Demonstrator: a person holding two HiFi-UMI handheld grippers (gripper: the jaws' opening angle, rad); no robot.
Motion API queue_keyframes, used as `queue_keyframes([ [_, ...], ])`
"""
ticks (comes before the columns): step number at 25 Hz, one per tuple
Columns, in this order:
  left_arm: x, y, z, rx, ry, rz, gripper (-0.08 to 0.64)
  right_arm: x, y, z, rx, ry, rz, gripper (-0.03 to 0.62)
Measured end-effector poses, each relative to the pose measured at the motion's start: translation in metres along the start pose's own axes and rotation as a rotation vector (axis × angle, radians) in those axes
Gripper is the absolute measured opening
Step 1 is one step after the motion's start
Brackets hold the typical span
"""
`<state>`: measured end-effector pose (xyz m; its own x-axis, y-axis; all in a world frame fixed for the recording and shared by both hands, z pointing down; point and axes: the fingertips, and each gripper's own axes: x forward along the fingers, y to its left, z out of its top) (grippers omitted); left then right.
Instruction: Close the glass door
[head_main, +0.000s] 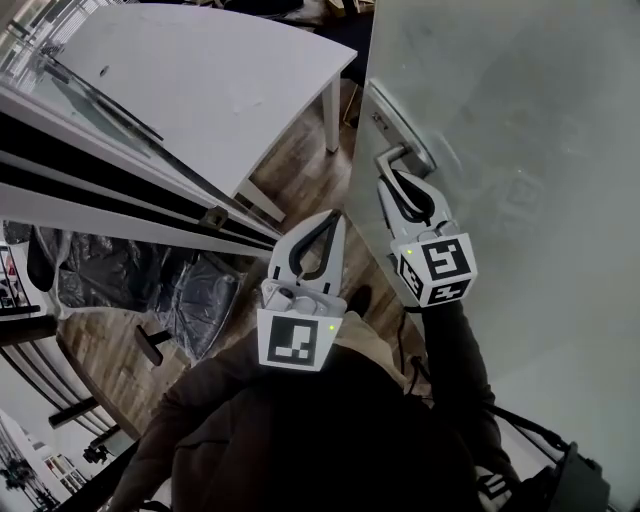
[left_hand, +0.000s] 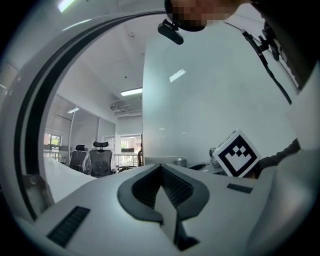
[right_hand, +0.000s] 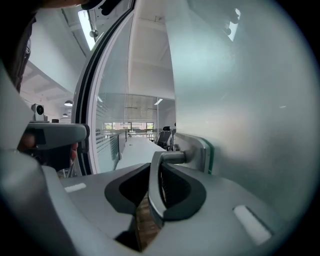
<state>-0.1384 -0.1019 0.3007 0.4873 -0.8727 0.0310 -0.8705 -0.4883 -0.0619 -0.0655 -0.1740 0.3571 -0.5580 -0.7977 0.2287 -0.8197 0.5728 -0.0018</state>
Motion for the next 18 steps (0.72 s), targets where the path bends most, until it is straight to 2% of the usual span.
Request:
queue_keyframes([
  [2,-0.019,0.011,0.000,0.011,0.004,-0.002,-0.003,-0.003,0.020,-0.002,-0.002,0.000,0.018,0.064],
  [8,-0.028,0.015,-0.002,0.004,0.021,0.011,-0.003,-0.002,0.039,-0.003,-0.008,-0.003,0.092,0.064],
  [13,-0.049,0.016,-0.001,0.011,0.029,0.064,-0.003,-0.002,0.072,-0.005,-0.002,-0.001,0.154,0.064],
  [18,-0.093,0.005,-0.003,-0.007,0.048,0.127,-0.003,-0.017,0.116,-0.004,-0.008,-0.007,0.212,0.064],
])
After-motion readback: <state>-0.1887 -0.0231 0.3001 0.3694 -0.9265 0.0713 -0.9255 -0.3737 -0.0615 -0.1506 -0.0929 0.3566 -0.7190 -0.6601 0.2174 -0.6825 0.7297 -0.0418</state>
